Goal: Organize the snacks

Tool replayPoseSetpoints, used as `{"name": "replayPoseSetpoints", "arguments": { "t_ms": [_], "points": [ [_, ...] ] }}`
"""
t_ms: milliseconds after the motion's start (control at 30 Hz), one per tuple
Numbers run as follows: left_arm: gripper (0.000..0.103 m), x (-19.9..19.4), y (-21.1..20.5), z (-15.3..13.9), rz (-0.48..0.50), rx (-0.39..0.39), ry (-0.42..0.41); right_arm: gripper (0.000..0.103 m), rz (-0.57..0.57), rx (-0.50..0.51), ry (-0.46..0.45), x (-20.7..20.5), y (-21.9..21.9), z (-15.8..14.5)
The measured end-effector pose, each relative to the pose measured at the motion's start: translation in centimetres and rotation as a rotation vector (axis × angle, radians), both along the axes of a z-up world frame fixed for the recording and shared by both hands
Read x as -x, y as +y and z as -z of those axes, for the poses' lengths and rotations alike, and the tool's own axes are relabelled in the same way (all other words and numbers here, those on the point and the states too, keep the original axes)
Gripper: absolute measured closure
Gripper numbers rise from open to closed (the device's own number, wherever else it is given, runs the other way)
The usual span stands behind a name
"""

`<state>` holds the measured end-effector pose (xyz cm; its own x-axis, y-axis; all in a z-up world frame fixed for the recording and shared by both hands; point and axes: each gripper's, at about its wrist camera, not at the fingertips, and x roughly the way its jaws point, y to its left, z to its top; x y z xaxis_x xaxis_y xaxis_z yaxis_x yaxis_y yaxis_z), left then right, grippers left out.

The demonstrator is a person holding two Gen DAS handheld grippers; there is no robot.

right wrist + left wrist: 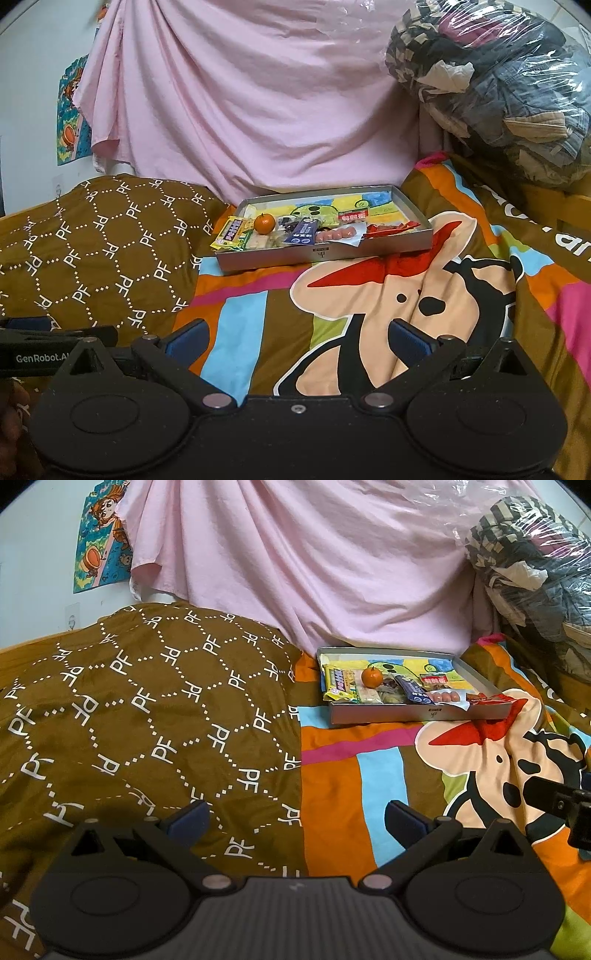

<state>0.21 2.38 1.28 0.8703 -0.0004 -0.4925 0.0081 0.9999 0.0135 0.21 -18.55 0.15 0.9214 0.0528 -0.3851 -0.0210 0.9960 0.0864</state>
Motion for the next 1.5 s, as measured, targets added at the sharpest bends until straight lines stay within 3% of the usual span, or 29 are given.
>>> {"name": "replayPoseSetpoints", "arguments": {
  "t_ms": [1500],
  "points": [
    [0.000,-0.04,0.12,0.15,0.004,0.007,0.008,0.001,-0.005,-0.003,0.012,-0.04,0.09,0.25]
  ]
}}
